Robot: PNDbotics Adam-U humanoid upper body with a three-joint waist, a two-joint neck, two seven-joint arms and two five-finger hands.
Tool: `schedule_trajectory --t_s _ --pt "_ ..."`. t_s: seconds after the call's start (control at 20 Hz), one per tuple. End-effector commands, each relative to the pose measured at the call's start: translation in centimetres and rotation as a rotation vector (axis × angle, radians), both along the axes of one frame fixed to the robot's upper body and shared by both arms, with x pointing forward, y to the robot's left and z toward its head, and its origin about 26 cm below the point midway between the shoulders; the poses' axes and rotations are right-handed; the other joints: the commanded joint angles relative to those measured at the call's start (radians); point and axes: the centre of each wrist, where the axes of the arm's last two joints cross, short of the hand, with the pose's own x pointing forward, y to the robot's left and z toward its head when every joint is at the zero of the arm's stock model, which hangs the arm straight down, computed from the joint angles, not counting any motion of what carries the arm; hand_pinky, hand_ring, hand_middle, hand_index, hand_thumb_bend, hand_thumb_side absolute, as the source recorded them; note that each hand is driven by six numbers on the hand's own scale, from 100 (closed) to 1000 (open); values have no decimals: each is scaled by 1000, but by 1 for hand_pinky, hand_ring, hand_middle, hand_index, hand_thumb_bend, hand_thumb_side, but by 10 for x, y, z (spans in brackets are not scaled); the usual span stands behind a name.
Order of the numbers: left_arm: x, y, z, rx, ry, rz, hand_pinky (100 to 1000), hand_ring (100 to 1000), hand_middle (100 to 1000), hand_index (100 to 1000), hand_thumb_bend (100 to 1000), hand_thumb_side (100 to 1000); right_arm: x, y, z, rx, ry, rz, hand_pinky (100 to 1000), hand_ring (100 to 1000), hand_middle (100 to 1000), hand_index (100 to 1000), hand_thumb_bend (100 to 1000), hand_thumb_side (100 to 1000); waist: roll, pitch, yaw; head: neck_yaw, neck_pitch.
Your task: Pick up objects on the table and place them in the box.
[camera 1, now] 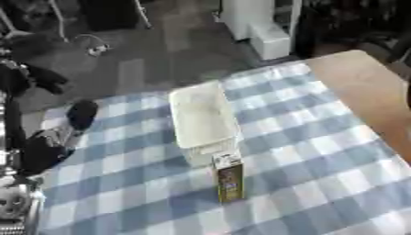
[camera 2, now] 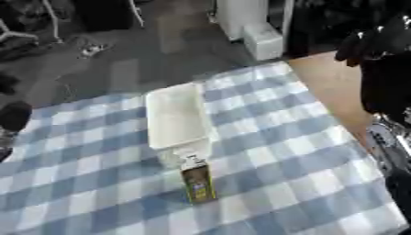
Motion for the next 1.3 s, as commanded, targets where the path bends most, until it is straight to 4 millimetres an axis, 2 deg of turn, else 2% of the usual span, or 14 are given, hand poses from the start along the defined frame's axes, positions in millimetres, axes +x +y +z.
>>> schedule_trajectory --t_s 0.05,0.5,0.6,0.8,0.9,0.95,1.0,1.3 --pt "0 4 5 21 -14 -5 396 498 762 781 663 763 -1 -2 12 -52 -53 12 461 432 455 597 100 1000 -6 -8 -1 -8 -15" --pt "0 2 3 38 0 -19 389 495 763 785 673 767 -1 -2 11 -56 -54 12 462 433 455 597 100 1000 -6 -8 -2 -16 -10" --pt "1 0 2 44 14 -41 380 489 762 786 673 767 -1 -2 11 -56 -54 11 462 433 455 597 100 1000 -6 -8 -2 -31 -11" --pt "4 -8 -10 59 121 -143 344 473 776 813 664 782 -2 -4 12 -43 -48 0 462 432 454 598 100 1000 -7 -9 -8 -98 -20" --pt "5 -10 -17 78 181 -197 336 474 789 829 664 789 -2 -4 14 -37 -47 -2 462 432 454 598 100 1000 -5 -8 -11 -116 -20" --pt "6 -10 -20 86 208 -222 332 473 779 836 783 576 -1 -4 14 -35 -45 -2 462 431 455 598 100 1000 -4 -8 -12 -119 -20" --pt "7 -10 -23 94 233 -243 332 474 794 837 663 789 -1 -4 15 -33 -44 -2 462 431 454 598 100 1000 -3 -8 -14 -120 -20" --pt "9 -13 -35 89 363 -374 292 456 796 874 649 770 0 -3 17 -35 -45 6 462 432 454 598 100 1000 0 -7 -20 -116 -20"
